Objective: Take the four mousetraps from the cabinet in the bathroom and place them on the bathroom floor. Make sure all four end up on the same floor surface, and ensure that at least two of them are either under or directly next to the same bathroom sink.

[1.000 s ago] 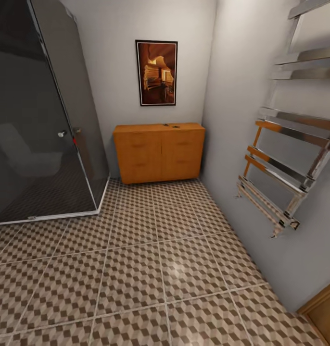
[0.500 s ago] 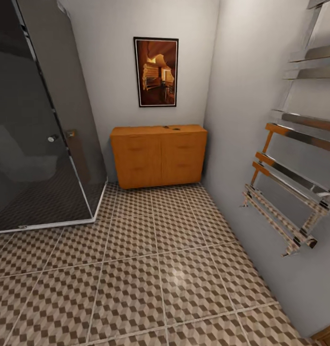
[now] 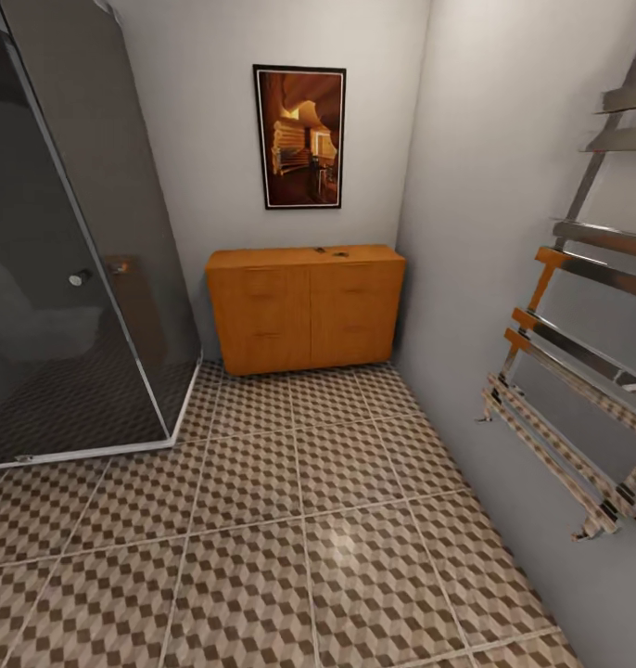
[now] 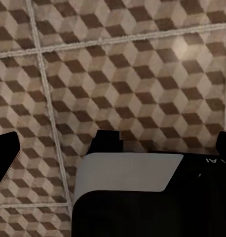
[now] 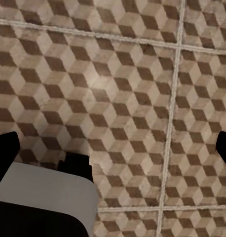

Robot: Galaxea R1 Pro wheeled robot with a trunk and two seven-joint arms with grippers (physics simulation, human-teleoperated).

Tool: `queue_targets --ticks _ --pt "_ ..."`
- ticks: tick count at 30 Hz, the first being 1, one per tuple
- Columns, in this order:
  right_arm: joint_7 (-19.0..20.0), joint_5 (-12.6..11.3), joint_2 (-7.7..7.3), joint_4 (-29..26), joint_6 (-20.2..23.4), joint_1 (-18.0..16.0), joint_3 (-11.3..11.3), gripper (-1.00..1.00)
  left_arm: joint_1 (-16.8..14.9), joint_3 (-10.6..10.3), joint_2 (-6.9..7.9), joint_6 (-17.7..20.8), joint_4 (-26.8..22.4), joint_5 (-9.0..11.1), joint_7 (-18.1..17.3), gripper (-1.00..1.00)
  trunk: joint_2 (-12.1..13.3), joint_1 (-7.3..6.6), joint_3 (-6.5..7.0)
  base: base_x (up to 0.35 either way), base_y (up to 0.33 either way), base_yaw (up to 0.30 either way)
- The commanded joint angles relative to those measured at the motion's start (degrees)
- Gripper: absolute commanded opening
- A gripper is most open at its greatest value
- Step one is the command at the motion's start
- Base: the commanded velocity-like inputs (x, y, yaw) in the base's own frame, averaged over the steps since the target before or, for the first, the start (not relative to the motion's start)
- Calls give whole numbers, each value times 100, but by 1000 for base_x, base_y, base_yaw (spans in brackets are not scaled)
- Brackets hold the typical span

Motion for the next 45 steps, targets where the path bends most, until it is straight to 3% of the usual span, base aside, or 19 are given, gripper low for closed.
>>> queue_targets --ticks 1,11,45 --pt "-7 -29 2 11 -21 -4 47 100 -9 -31 5 -11 -24 18 38 100 -3 3 -5 336 0 0" --pt "-5 238 3 50 44 -4 44 100 -9 -33 5 -11 -24 17 41 100 -3 3 -5 336 0 0" --pt "-29 248 32 23 61 -4 42 100 -9 -33 5 -10 -24 20 43 100 -3 3 -5 336 0 0"
